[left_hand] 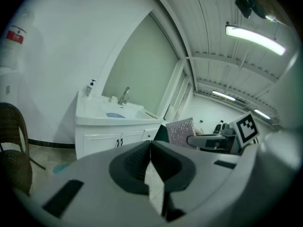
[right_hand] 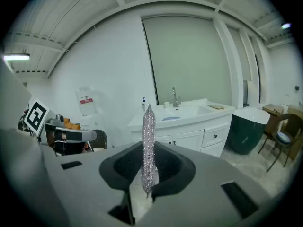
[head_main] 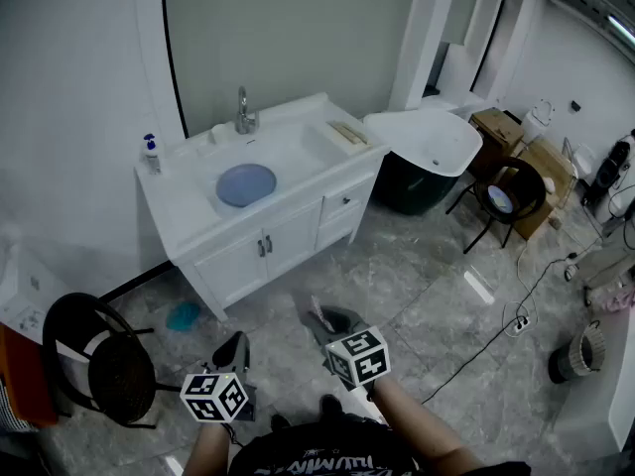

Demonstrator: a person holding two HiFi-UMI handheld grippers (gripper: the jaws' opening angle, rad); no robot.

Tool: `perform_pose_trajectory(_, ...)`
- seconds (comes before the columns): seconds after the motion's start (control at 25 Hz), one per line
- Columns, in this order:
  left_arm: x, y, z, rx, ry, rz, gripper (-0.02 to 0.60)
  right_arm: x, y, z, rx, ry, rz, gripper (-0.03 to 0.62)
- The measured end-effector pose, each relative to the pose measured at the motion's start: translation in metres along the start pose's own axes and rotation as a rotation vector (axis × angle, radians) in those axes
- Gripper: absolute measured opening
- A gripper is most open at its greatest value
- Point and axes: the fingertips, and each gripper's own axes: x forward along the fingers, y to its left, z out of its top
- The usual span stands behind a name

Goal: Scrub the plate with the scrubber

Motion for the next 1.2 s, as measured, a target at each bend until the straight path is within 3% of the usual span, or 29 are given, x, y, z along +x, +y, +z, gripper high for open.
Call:
perform_pose_trajectory(0.52,-0.003,0.003,0.003,0.004,-0.004,0.000,0.018,0.004,0.009,0.001,-0.006,-0.006,0.004,0.077)
perform_pose_trajectory(1.2,-0.032,0.044,-0.005,-0.003,0.016,-0.013,0.018,0.021,0.042,-0.015,0.064,-0.001,-0.036,0.077)
